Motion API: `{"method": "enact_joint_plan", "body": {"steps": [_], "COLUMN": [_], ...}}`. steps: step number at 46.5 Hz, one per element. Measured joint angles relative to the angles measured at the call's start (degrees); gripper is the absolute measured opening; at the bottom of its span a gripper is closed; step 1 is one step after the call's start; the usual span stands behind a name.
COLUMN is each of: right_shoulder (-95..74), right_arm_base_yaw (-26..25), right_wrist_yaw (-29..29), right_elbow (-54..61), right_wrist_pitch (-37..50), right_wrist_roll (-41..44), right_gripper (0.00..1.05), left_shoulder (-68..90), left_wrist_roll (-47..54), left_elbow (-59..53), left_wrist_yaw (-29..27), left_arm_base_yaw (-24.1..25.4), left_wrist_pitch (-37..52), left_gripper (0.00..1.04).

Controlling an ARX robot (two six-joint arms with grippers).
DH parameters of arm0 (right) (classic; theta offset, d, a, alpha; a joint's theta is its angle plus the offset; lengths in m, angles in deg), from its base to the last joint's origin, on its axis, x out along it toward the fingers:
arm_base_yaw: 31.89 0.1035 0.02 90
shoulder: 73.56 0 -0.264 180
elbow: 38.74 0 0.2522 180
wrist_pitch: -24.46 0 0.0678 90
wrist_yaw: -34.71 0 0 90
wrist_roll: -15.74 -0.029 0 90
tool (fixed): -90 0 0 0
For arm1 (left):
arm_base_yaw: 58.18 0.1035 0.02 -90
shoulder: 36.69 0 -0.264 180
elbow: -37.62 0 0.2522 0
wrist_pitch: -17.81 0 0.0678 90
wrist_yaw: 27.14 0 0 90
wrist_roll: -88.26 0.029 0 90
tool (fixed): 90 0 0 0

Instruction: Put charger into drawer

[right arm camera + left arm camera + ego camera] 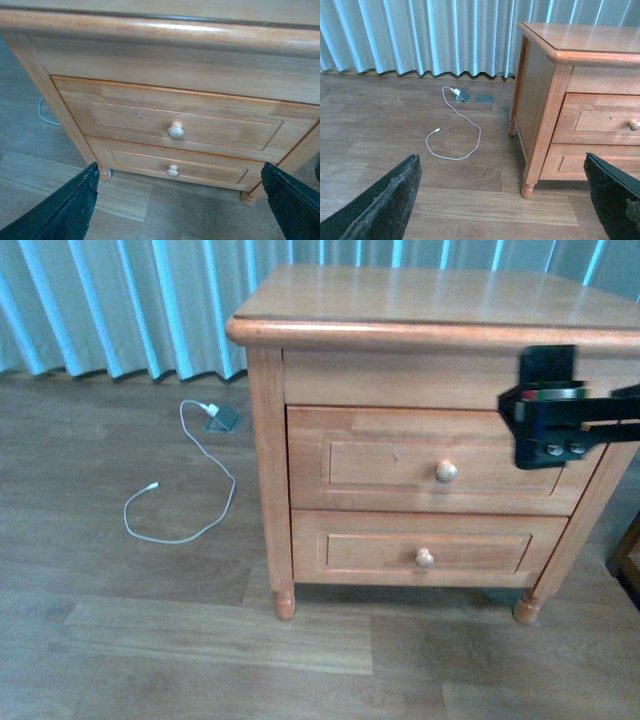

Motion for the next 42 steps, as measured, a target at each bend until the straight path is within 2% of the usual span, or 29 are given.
{"method": "enact_joint_plan", "body": {"steps": [18,29,32,35,40,42], "right_shoulder": [45.11,47.71,48.57,50.14,52.76,53.92], "right_arm_base_yaw": [-8.17,-8.46,-7.19,-7.19,-8.24,-9.60], "right_wrist_yaw": [-9.97,-9.94,-1.40,3.04,3.23,1.01], "right_elbow": [15.89,16.24,19.58,22.58,25.11,26.16], "right_wrist_pitch": [-26.16,-26.18,-17.73,-11.13,-9.42,-9.55], "right_wrist_roll": [-6.73,-7.21,-4.07,-1.53,0.61,1.03], "right_gripper": [0.96,0.96,0.87,0.76,0.58,0.49], "left_shoulder": [0.00,0.00,0.00,0.00,-0.02,-0.02], "left_wrist_roll": [0.00,0.00,0.00,0.00,0.00,0.00], "left_elbow": [0.00,0.00,0.00,0.00,0.00,0.00], "left_wrist_yaw": [0.00,0.00,0.00,0.00,0.00,0.00], "left_arm_base_yaw": [0.00,0.00,0.00,0.00,0.00,0.00], "left_wrist_pitch": [0.00,0.02,0.00,0.02,0.00,0.00], "left_gripper": [0.99,0.99,0.99,0.99,0.99,0.99]}}
